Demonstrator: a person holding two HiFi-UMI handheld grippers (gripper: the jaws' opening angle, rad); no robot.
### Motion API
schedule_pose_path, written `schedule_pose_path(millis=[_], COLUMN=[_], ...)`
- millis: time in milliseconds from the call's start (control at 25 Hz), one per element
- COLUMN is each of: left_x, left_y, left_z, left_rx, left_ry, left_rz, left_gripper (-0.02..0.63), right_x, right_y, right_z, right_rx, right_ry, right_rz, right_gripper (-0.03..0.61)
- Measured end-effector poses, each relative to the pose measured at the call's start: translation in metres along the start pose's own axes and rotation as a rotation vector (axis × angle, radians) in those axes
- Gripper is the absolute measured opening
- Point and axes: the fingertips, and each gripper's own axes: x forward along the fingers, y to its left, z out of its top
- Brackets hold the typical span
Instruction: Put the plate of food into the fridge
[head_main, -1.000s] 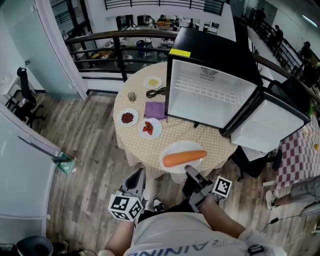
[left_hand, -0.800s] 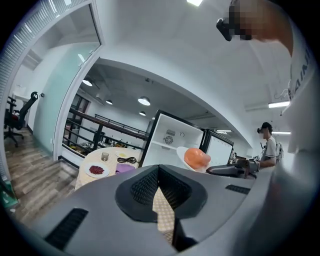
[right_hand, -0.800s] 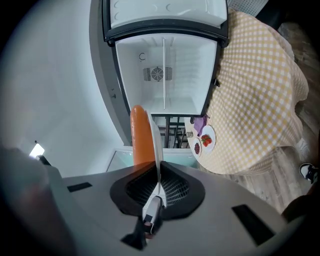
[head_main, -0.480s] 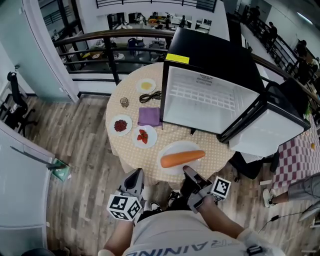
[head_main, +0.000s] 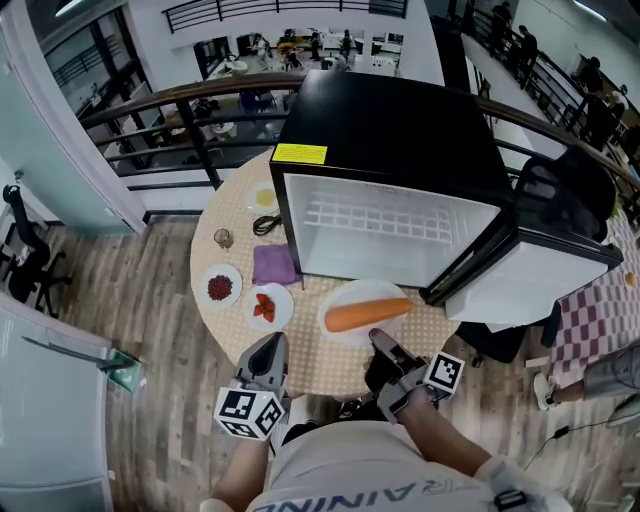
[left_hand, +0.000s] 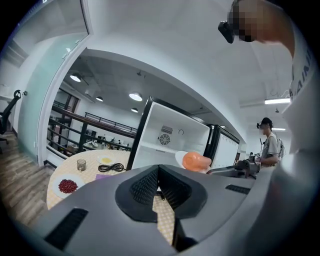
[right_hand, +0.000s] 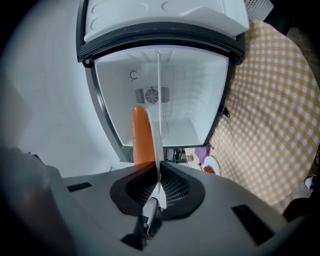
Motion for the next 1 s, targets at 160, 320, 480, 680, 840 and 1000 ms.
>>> schedule_pose_path(millis=[160, 320, 480, 680, 840, 1000], left_x=[0.029, 0.051, 0.062, 0.075, 0.08, 0.079], left_y=[-0.015, -0.014, -0.009, -0.002, 0.0, 0.003], left_z=[0.002, 0.009, 0.014, 0.017, 0.019, 0.02], left_rx=[0.018, 0.031, 0.042, 0.038, 0.041, 0.038], left_ry=[0.018, 0.021, 0.033, 0.037, 0.05, 0.055], left_rz=[0.001, 0.009, -0.004, -0.055, -0.11, -0.141], left_gripper=[0.009, 0.008, 0.009, 0.009, 0.009, 0.009], right_x=[0.001, 0.013, 0.025, 0.031, 0.04, 0.049], right_y=[-0.001, -0.002, 0.0, 0.009, 0.019, 0.025], right_z=[0.025, 0.038, 0.052, 0.06, 0.073, 0.091], right_rx=[0.018, 0.026, 0.025, 0.004, 0.006, -0.003], right_ry=[-0.011, -0.004, -0.035, -0.085, -0.16, -0.228], right_rz=[-0.006, -0.003, -0.004, -0.039, -0.057, -0.082], right_gripper=[0.035, 0.035, 0.035, 0.035, 0.035, 0.035])
